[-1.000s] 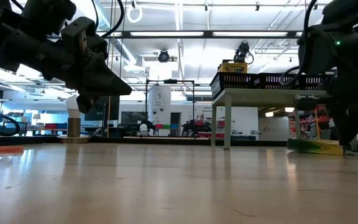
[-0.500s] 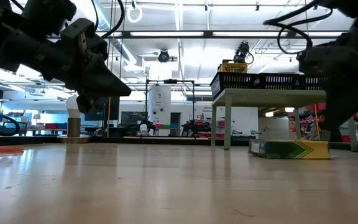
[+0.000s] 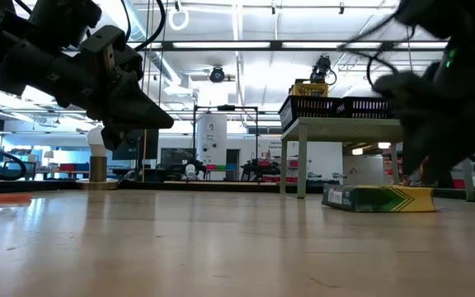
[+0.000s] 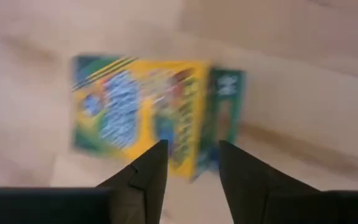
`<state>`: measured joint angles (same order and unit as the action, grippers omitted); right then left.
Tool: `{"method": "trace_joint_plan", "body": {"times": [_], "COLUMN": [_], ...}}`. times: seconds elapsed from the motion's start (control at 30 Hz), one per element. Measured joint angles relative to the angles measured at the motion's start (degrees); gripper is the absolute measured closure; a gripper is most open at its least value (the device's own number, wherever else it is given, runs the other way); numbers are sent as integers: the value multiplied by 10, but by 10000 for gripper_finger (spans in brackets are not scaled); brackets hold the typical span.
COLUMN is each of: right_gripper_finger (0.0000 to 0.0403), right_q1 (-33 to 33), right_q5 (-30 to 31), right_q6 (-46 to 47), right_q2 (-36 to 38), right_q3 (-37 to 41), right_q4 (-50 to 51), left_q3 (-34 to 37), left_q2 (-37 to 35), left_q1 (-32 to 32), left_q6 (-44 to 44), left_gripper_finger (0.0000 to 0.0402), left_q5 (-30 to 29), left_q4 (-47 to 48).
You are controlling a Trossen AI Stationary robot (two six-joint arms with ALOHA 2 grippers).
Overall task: Pick & Place Office Desk Supplies
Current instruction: Put the yellow crayon box into the left black basket on the shelf
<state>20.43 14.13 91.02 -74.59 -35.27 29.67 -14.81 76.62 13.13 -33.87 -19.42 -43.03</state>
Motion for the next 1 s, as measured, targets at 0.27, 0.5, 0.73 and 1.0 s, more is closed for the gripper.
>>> {"method": "trace_joint_plan", "body": {"times": [0.27,0.5,0.73,1.0], "right_gripper_finger": [277,301,317,340], "right_q1": [-33,-34,-34,-52], "right_q5": [-21,-24,-25,-28], "right_q6": [-23,-28,-33,-34], "right_q2": [0,0,0,0], "right_q3": [64,92,95,95], "right_q4": [-124,-173,-192,-189], "left_q3": [0,0,0,0], "left_q2": [0,0,0,0], "left_q1": [0,0,0,-19], "left_q6": [-14,-34,-73,-152], "left_gripper_finger": [389,389,389,388], "left_q5": [0,0,0,14], "left_q4": [0,0,-1,-1]}}
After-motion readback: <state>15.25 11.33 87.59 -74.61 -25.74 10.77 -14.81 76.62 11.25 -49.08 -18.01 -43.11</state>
